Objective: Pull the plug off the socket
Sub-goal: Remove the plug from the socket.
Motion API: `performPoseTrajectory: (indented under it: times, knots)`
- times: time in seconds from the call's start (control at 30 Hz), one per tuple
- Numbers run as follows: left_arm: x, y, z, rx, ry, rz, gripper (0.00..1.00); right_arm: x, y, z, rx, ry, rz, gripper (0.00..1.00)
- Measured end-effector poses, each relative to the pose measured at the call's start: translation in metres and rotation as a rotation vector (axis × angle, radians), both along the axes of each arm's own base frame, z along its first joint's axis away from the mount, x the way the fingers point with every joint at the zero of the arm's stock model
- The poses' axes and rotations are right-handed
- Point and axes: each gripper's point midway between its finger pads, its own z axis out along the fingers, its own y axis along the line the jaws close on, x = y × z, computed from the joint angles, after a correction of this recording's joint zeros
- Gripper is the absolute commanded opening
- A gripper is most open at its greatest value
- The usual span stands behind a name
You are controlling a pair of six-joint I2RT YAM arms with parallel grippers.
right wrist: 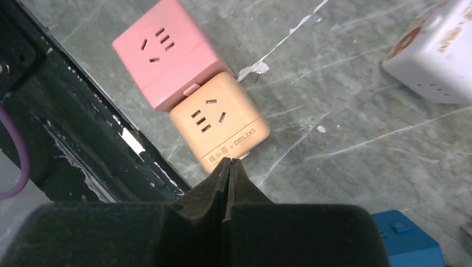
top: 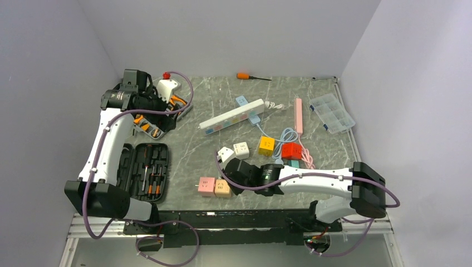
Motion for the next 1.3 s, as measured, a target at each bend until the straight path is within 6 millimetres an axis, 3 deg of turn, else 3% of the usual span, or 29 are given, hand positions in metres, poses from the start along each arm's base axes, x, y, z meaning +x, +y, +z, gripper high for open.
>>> performPoseTrajectory:
  times: [0.27,0.4,0.57,0.8,1.0,1.17,1.3]
  knots:
    - [0.004,-0.005,0.000,-0.024,0.002,-0.015,0.99,-0.015,0.006,-0.018,-0.005,0.072,0.059,0.00]
    - [0.002,-0.008,-0.010,-0.038,0.023,-0.025,1.00,-0.020,0.011,-0.023,-0.003,0.100,0.080,0.00]
    - [0.004,-0.013,-0.012,-0.059,0.039,-0.039,0.99,-0.029,0.024,-0.032,-0.001,0.144,0.101,0.00]
    - [0.007,-0.017,-0.010,-0.075,0.041,-0.050,0.99,-0.032,0.024,-0.048,-0.032,0.173,0.063,0.00]
    - [0.008,-0.017,-0.010,-0.078,0.031,-0.052,0.99,-0.017,0.015,-0.056,-0.077,0.146,-0.001,0.00]
    - [0.005,-0.011,-0.023,-0.049,0.048,-0.035,0.99,0.017,0.003,-0.072,-0.144,0.130,-0.089,0.00]
    - [0.007,-0.005,-0.033,-0.012,0.076,-0.027,0.99,0.046,-0.004,-0.073,-0.158,0.114,-0.144,0.02]
